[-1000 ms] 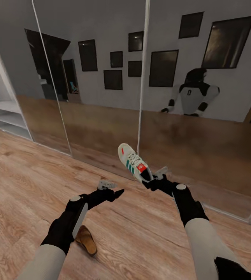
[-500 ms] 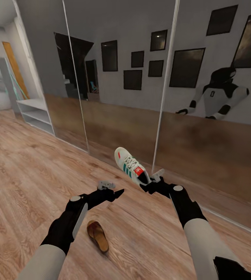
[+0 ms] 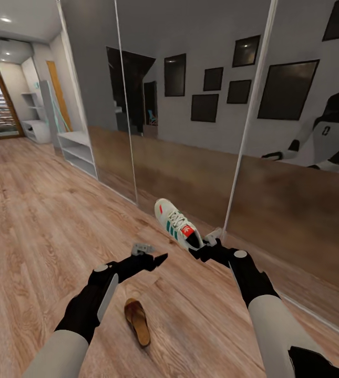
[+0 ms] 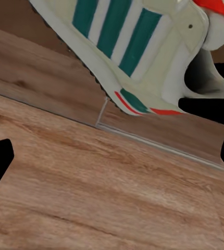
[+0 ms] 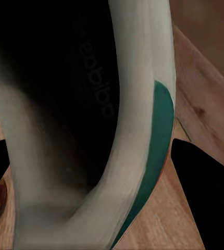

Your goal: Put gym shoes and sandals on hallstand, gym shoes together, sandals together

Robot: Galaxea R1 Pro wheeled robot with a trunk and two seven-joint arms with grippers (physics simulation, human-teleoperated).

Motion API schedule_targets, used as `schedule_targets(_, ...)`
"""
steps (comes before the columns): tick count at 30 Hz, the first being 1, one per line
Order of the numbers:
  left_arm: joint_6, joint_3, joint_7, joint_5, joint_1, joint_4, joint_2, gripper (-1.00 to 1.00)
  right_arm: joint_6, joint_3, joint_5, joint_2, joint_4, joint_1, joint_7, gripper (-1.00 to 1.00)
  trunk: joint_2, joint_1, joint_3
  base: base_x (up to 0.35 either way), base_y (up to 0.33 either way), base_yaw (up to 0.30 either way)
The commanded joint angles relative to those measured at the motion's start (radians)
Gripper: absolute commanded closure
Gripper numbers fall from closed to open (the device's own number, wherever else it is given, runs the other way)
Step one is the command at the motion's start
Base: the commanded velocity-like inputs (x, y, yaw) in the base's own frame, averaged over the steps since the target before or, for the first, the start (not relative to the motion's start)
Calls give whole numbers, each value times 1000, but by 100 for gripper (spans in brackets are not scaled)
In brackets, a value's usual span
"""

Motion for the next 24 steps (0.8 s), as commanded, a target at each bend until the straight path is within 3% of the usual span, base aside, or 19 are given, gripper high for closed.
schedule_targets(1,9,1,-2,21,-1,-1,0,-100,5,-6,3,1,-2,0,8,100,0,0,-1,12,-176,297)
schedule_targets(9,8,3,-1,57,-1,-1,2,-100,5,-6,3,1,-2,0,8,100,0,0,-1,3,-113,297)
schedule_targets(24,8,11,-1,58,-1,-1,4,-100,5,-6,3,1,-2,0,8,100,0,0,-1,0,-3,297)
